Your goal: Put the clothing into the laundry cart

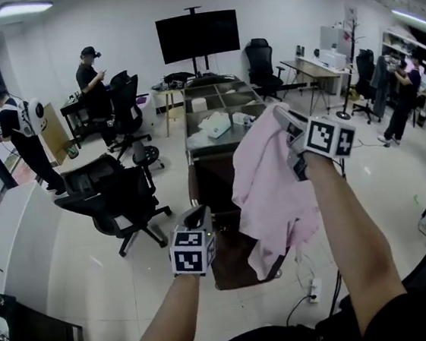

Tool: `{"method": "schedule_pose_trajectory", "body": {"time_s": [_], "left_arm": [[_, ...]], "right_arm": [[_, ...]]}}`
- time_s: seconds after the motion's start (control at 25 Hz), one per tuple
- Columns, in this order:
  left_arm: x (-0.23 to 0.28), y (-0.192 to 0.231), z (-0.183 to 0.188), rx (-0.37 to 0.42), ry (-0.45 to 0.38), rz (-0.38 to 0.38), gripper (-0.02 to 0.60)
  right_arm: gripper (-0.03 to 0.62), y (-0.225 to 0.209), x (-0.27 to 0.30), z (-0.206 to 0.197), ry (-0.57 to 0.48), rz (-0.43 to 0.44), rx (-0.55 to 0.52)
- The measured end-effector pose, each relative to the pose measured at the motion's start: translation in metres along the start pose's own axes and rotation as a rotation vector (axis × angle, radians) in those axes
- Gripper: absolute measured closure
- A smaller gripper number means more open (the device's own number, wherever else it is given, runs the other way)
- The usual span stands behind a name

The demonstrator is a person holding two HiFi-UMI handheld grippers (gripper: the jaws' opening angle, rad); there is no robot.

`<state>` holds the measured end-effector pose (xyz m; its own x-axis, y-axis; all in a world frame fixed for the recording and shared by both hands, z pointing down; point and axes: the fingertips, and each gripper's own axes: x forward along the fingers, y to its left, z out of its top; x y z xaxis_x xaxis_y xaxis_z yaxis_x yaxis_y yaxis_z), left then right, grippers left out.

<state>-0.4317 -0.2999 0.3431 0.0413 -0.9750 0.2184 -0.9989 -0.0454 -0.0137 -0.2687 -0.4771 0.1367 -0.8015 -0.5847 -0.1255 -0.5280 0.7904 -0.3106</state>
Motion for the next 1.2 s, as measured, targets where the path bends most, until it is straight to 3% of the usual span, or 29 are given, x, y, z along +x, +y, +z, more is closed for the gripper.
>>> {"method": "schedule_pose_trajectory", "body": {"time_s": [0.2,0.48,0.64,0.72,0.8,0.92,1.04,1.2], "left_arm": [[0.023,-0.006,0.019,-0.017,-0.005,0.033,0.581],[0.05,-0.02,0.03,-0.002,0.024,0.08,0.581],[0.056,-0.013,0.027,-0.01,0.036,0.12,0.581],[0.057,-0.009,0.025,-0.018,0.039,0.136,0.581],[0.06,-0.008,0.023,-0.02,0.046,0.145,0.581],[0.068,-0.008,0.022,-0.022,0.052,0.15,0.581],[0.076,-0.014,0.024,-0.017,0.052,0.134,0.581],[0.083,-0.028,0.03,0.009,0.046,0.1,0.581]], "right_arm": [[0.507,-0.028,0.034,-0.031,0.063,0.041,0.067],[0.494,-0.058,0.074,-0.076,0.183,0.063,0.067],[0.403,-0.07,0.081,-0.12,0.317,0.049,0.008],[0.324,-0.072,0.076,-0.145,0.383,0.061,-0.013],[0.309,-0.073,0.068,-0.164,0.441,0.076,-0.021],[0.309,-0.072,0.059,-0.167,0.445,0.103,-0.04],[0.31,-0.08,0.044,-0.167,0.448,0.082,-0.079],[0.31,-0.094,0.019,-0.154,0.409,0.047,-0.047]]}}
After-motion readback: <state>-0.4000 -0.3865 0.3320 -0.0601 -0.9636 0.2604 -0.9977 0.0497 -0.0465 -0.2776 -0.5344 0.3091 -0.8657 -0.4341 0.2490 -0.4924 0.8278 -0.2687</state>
